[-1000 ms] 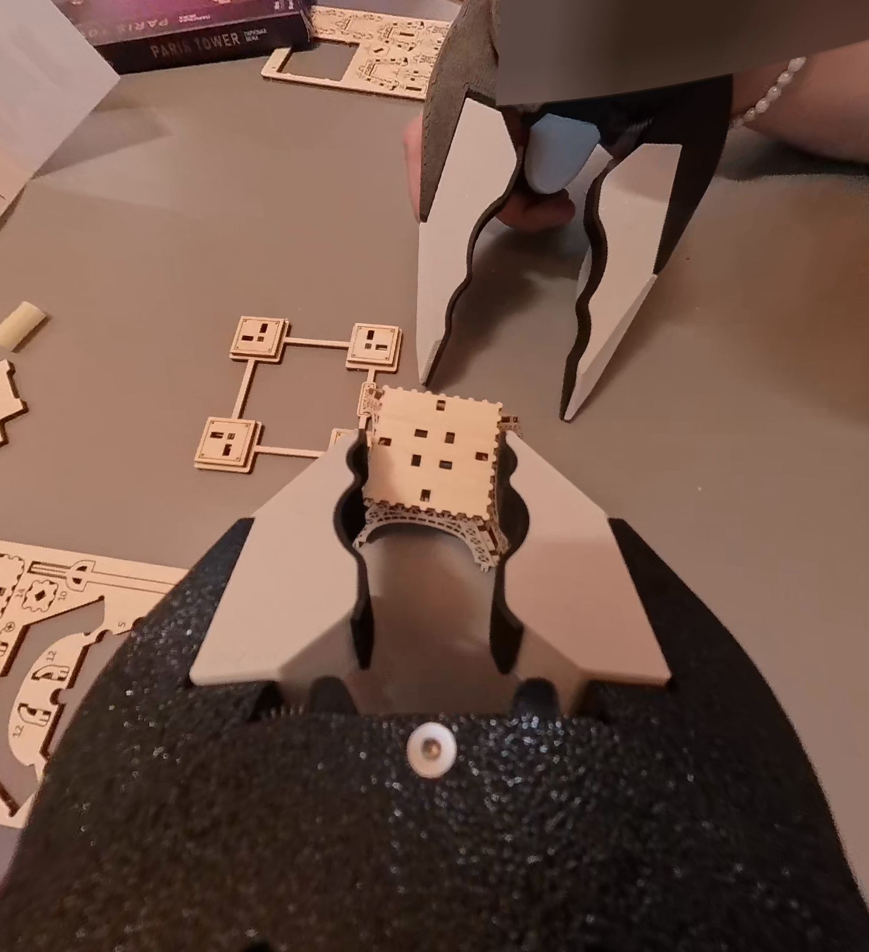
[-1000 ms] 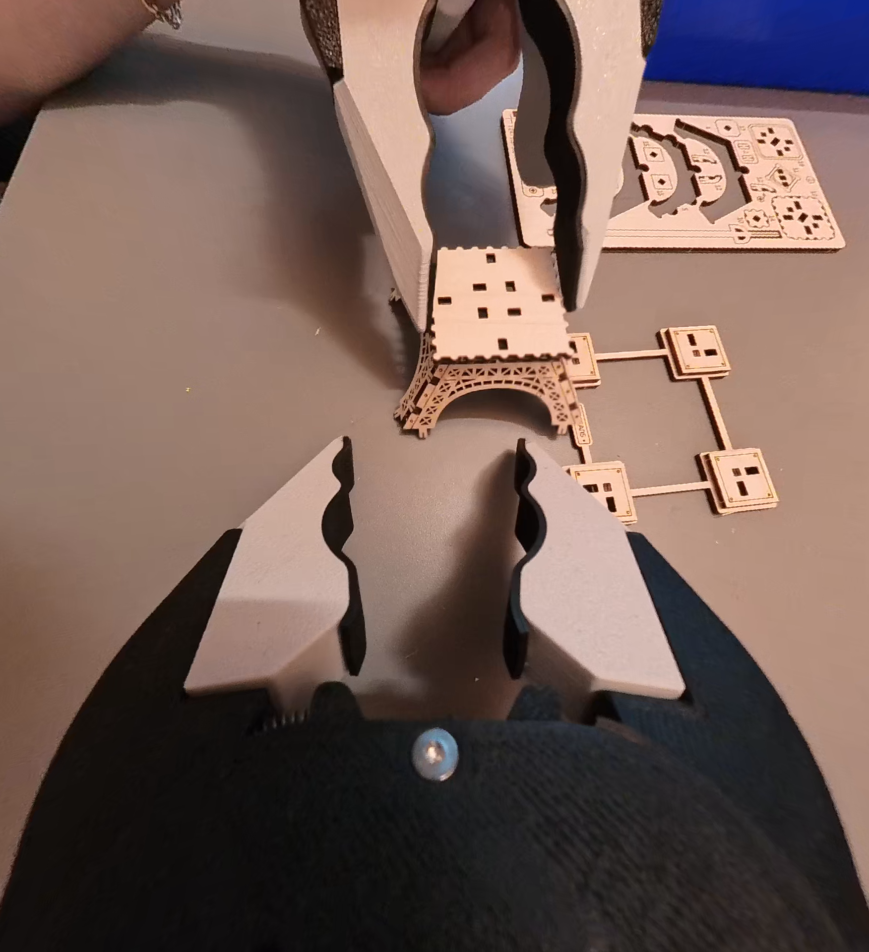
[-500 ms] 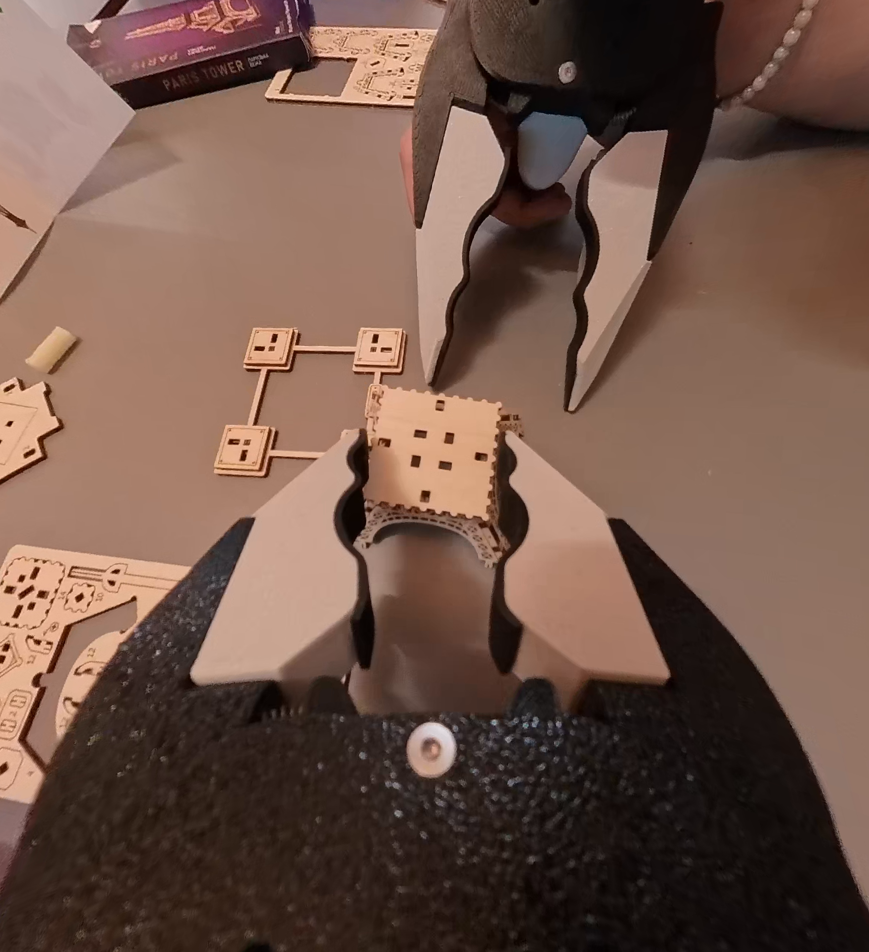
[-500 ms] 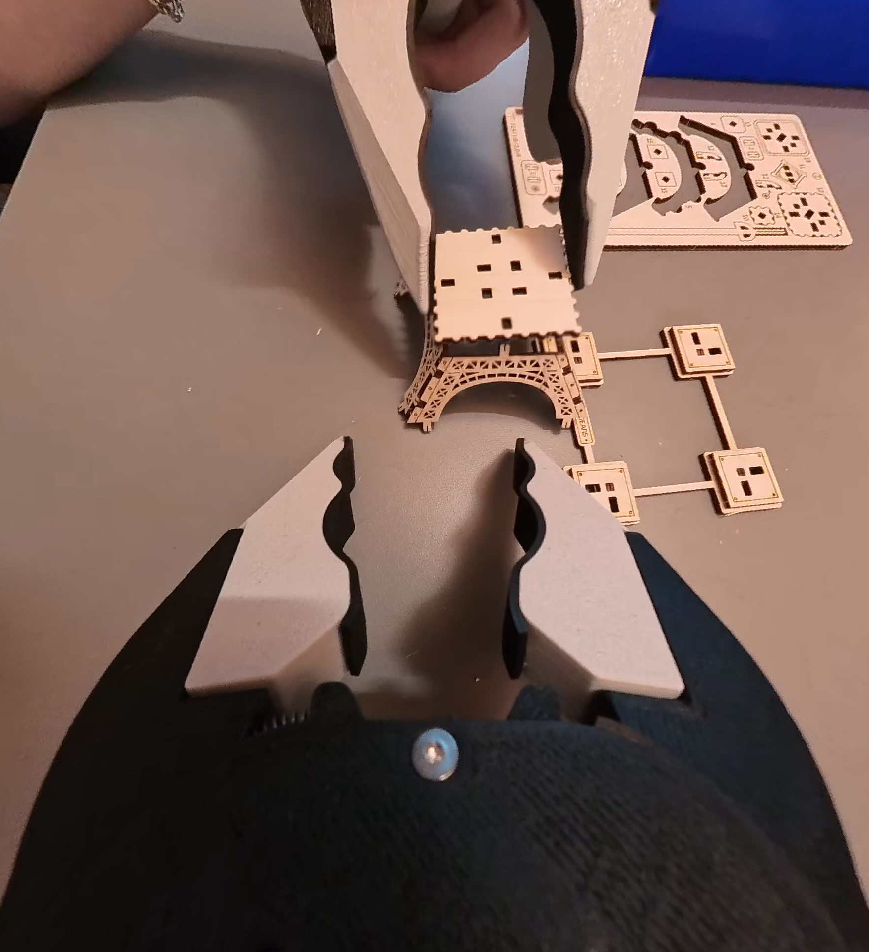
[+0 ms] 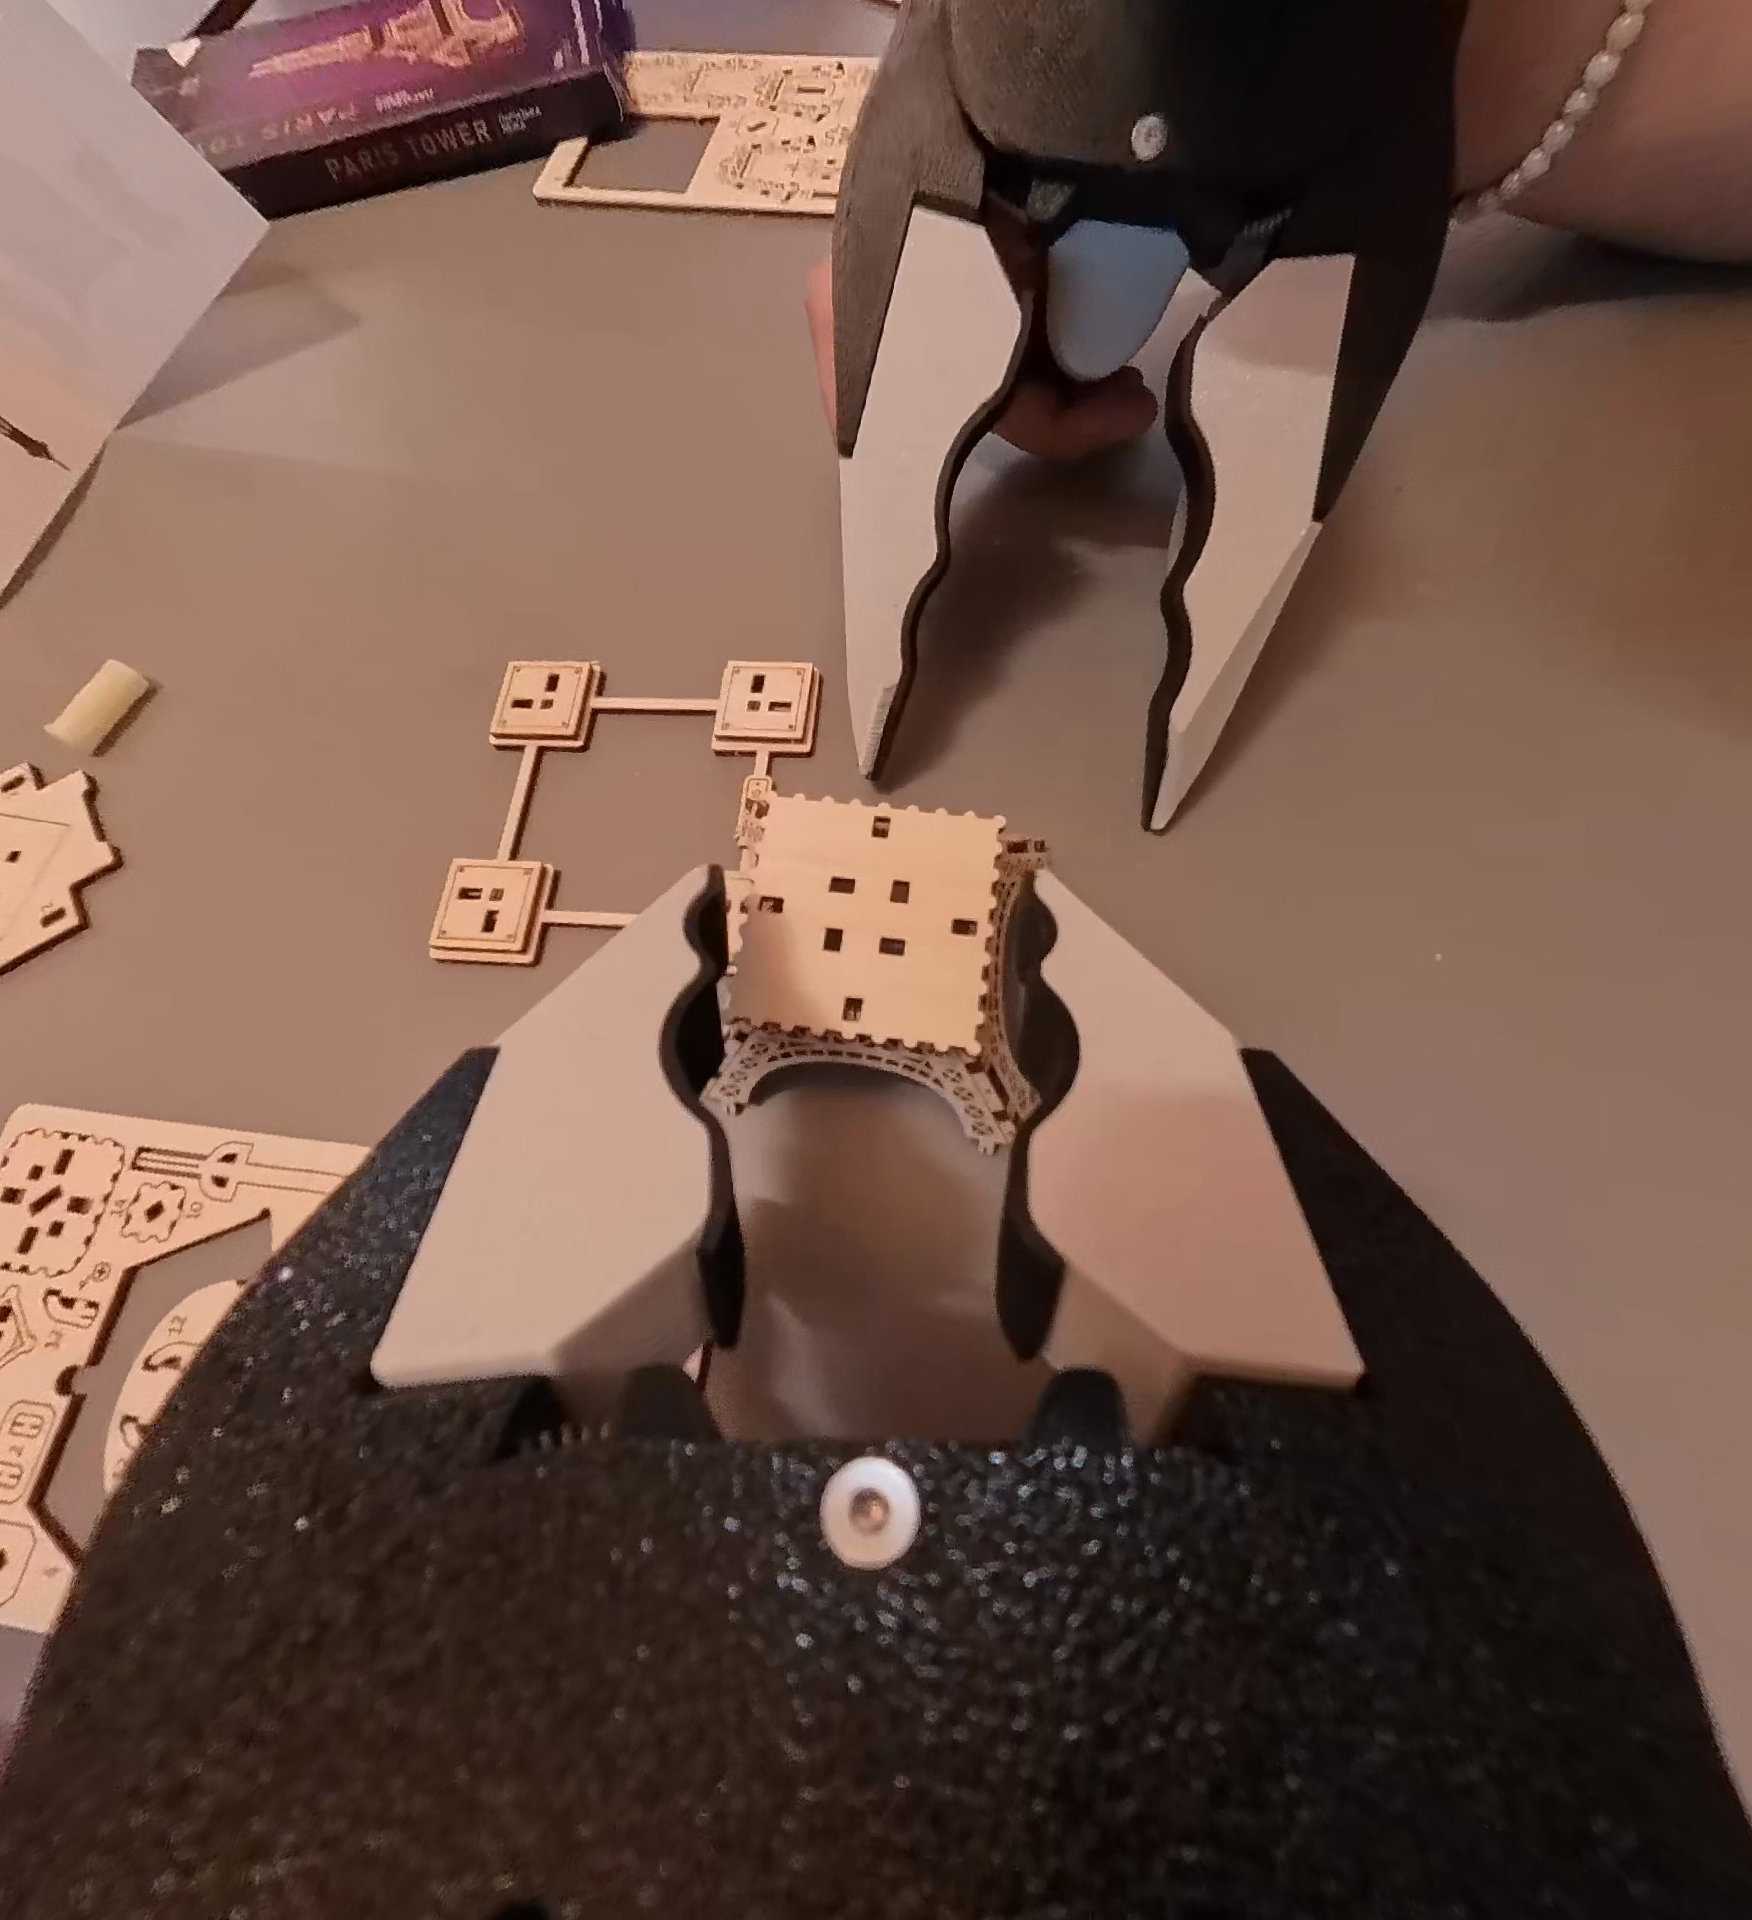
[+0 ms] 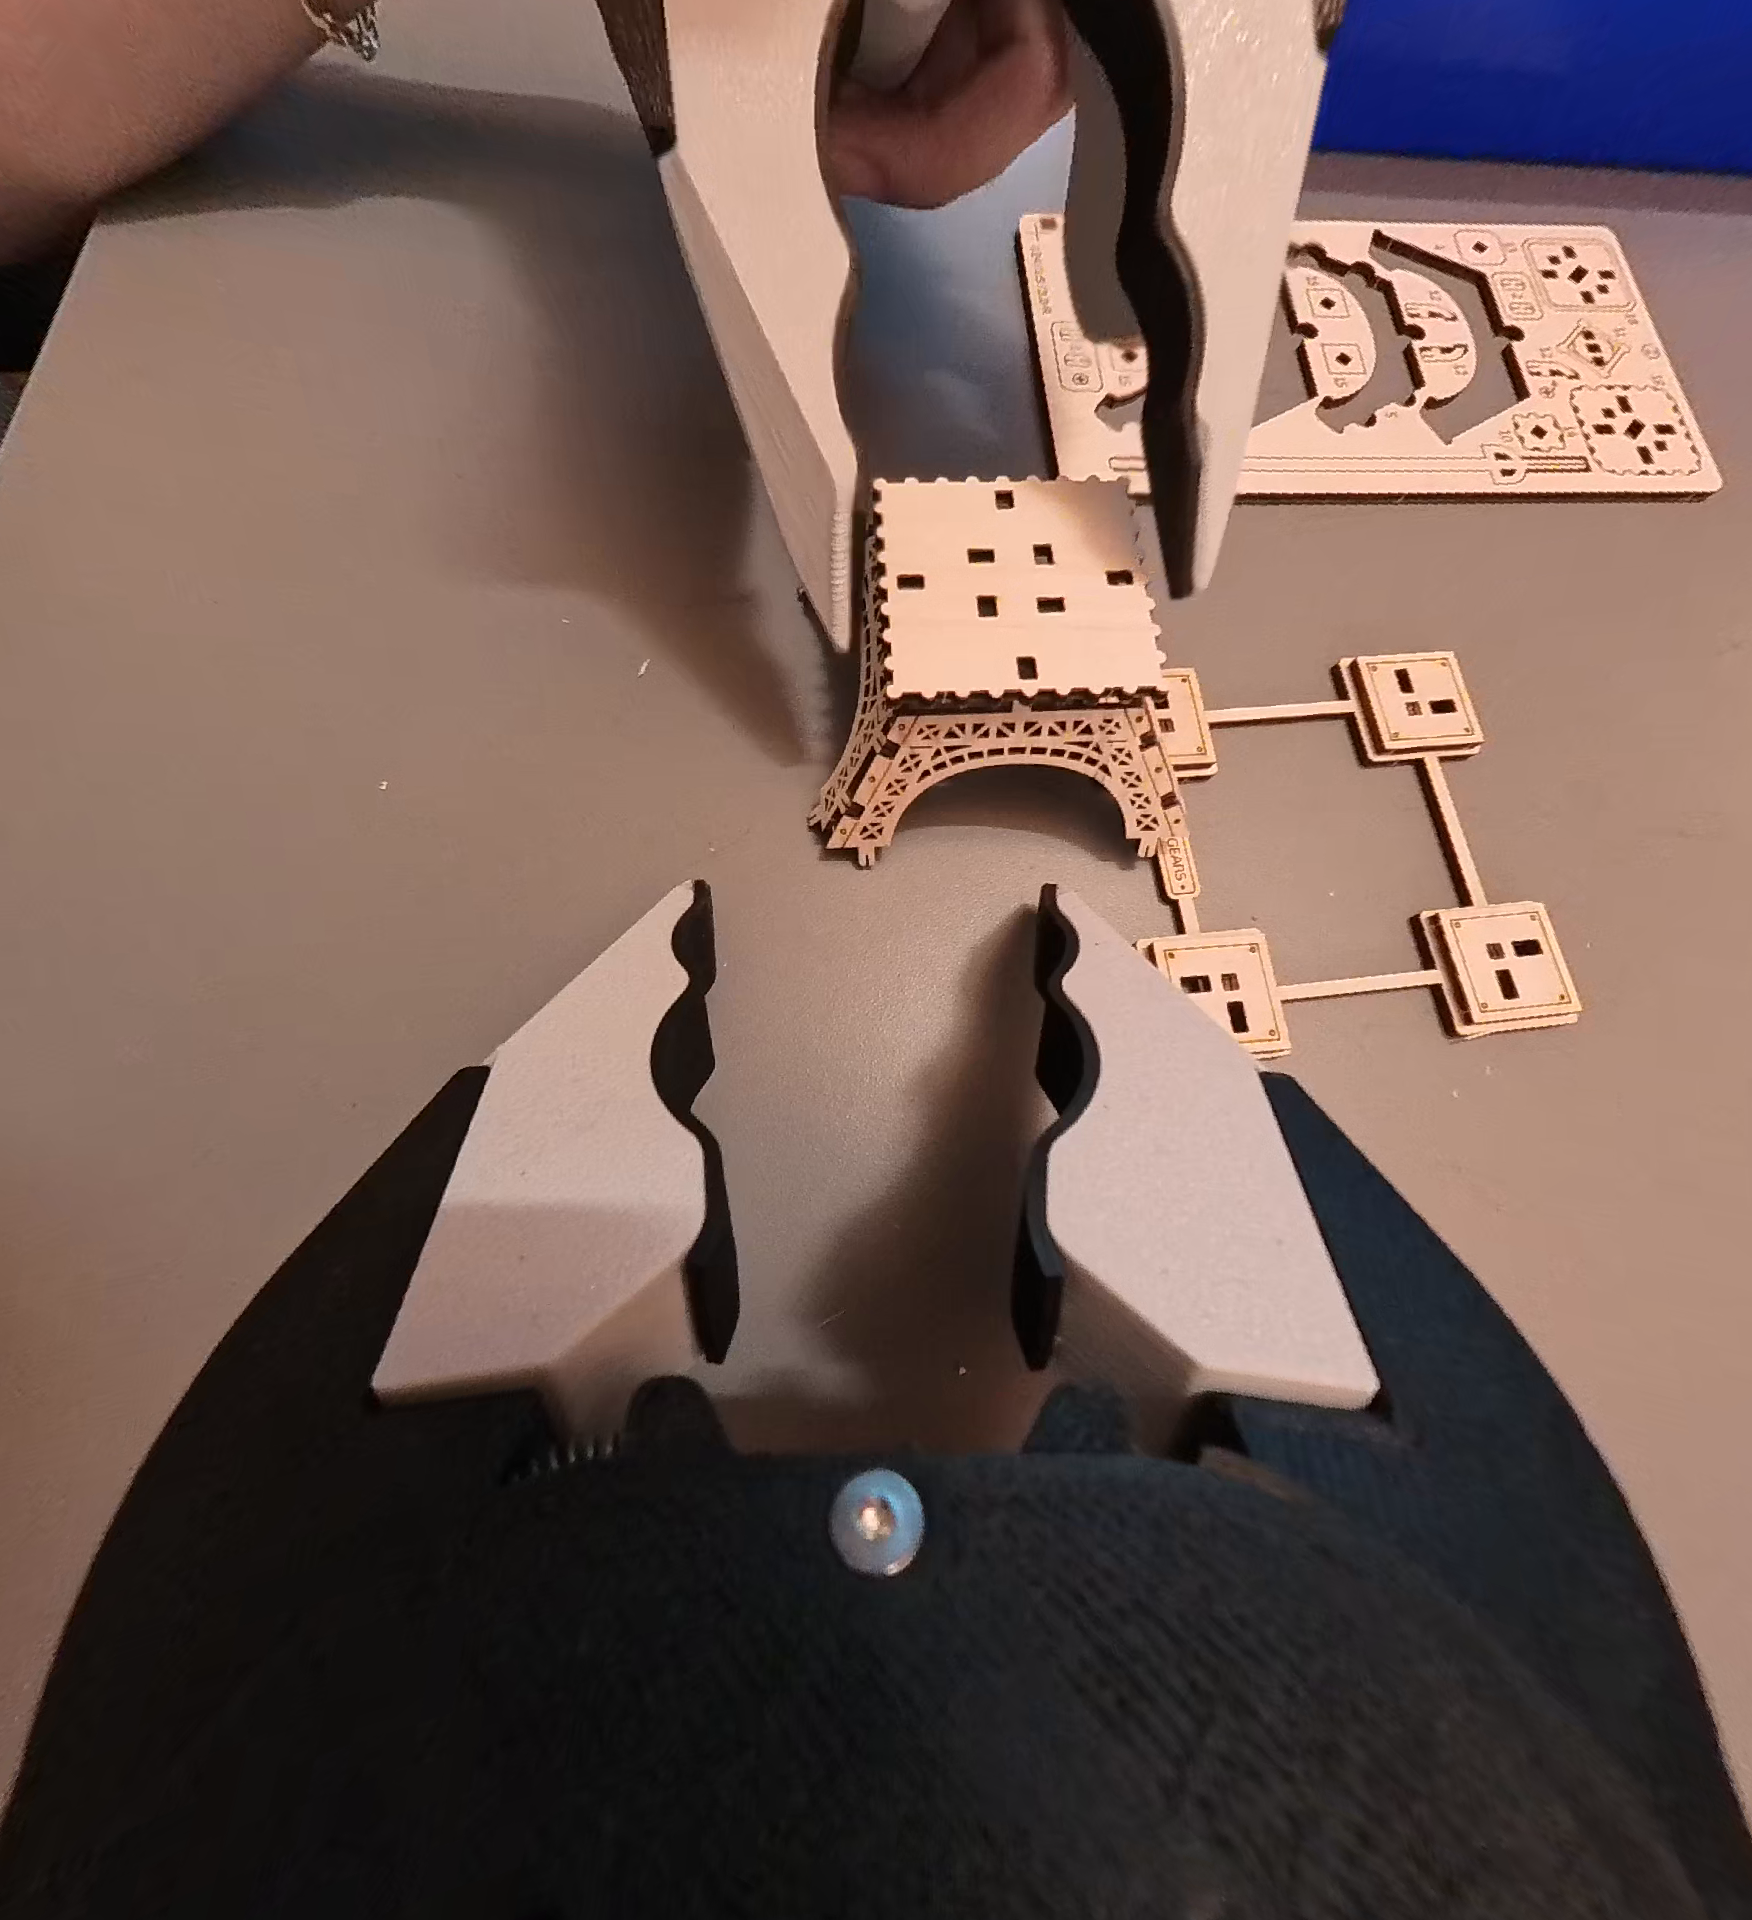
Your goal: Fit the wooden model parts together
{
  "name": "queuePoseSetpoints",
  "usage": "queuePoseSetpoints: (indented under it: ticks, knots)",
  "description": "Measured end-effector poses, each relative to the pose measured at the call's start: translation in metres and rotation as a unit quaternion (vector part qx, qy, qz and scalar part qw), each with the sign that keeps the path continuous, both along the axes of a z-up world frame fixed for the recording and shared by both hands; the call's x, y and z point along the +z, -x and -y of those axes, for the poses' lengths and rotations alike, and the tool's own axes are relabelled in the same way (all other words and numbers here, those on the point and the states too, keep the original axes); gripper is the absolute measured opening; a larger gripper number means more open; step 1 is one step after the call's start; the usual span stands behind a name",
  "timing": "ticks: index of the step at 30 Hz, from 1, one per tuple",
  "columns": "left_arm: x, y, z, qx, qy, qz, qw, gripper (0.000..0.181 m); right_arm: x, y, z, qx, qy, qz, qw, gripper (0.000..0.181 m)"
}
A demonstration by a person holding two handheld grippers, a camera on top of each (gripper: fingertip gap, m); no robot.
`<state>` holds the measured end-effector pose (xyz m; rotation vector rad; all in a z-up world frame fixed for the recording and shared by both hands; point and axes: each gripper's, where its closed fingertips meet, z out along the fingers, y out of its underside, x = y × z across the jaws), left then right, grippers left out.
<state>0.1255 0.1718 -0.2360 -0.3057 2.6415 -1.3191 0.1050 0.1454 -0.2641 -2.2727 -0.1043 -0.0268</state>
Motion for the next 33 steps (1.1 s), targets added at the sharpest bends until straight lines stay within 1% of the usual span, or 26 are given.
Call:
queuePoseSetpoints:
  ticks: [2,4,6,8,13,18,23,27,30,33]
  knots:
    - [0.005,-0.001,0.001,0.003,0.008,0.004,1.0,0.052,0.0,0.0,0.0,-0.002,0.001,-0.002,1.0,0.061]
    - [0.003,0.0,-0.001,0.004,0.004,-0.002,1.0,0.054,0.0,-0.001,0.001,-0.004,0.002,-0.006,1.0,0.061]
    - [-0.004,0.003,-0.004,0.002,-0.015,-0.013,1.0,0.066,-0.001,-0.001,0.002,-0.005,0.003,-0.01,1.0,0.062]
    - [-0.008,0.002,-0.005,0.003,-0.033,-0.006,0.999,0.072,-0.001,-0.001,0.002,-0.006,0.003,-0.011,1.0,0.062]
    - [-0.014,-0.001,-0.004,0.004,-0.058,0.005,0.998,0.074,-0.001,-0.001,0.002,-0.004,0.004,-0.012,1.0,0.061]
    - [-0.02,-0.001,-0.003,0.002,-0.072,0.004,0.997,0.071,-0.001,0.0,0.002,-0.004,0.004,-0.015,1.0,0.061]
    - [-0.024,-0.001,-0.004,0.003,-0.088,0.006,0.996,0.057,-0.002,0.0,0.004,-0.007,0.007,-0.024,1.0,0.063]
    - [-0.024,0.001,-0.003,-0.003,-0.087,0.003,0.996,0.057,-0.001,-0.003,0.007,-0.019,0.006,-0.032,0.999,0.07]
    - [-0.021,-0.001,-0.002,0.003,-0.08,0.007,0.997,0.056,0.005,-0.009,0.009,-0.043,-0.014,-0.058,0.997,0.077]
    - [-0.011,-0.003,-0.003,0.009,-0.057,0.014,0.998,0.055,0.018,-0.019,0.012,-0.077,-0.058,-0.109,0.989,0.077]
